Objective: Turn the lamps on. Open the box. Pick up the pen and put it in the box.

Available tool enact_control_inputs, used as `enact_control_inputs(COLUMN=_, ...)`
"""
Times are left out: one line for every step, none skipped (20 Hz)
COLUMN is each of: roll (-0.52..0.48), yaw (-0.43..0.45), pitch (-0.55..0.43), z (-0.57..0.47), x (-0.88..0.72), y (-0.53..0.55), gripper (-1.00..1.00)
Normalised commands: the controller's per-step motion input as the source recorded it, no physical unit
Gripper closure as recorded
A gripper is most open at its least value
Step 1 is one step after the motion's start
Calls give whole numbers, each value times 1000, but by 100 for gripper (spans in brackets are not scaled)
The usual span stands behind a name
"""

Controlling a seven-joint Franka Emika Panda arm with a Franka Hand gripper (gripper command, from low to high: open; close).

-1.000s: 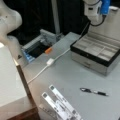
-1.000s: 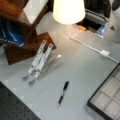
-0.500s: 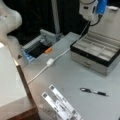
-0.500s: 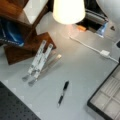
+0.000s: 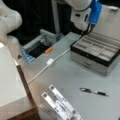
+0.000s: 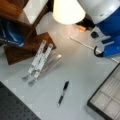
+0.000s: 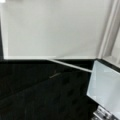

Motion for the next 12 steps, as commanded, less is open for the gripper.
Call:
enact_control_inputs(roll=-535, yaw=194, pitch=21, z=-52, x=129, y=-452, gripper=-100)
enact_control_inputs(roll=-539, yaw=206, pitch=26, z=-54, x=133, y=-458, gripper=-100)
enact_control_inputs(roll=-582, yaw=231, pitch=12, z=-62, x=143, y=-481, gripper=-100)
enact_control_inputs(roll=-584, yaw=237, pitch=2, z=-60, x=155, y=-473, gripper=-100)
enact_control_inputs(roll=-540, yaw=227, pitch=8, z=-56, x=163, y=-462, gripper=-100)
enact_control_inputs(roll=-522, yaw=219, pitch=-4, z=-53, x=183, y=-448, gripper=-100)
enact_control_inputs(roll=-521, yaw=209, pitch=-21, z=-57, x=202, y=-442, gripper=-100)
enact_control_inputs(roll=-570, yaw=192, pitch=-62, z=-66, x=220, y=-433, gripper=-100)
enact_control_inputs(roll=-465, yaw=115, pitch=-75, z=-17, x=231, y=-247, gripper=-100)
enact_control_inputs(roll=-449, yaw=76, pitch=-75, z=-39, x=253, y=-266, gripper=-100)
enact_control_inputs(roll=-400, yaw=54, pitch=-64, z=-39, x=258, y=-240, gripper=-100)
enact_control_inputs(roll=-439, yaw=5, pitch=-68, z=-55, x=264, y=-232, gripper=-100)
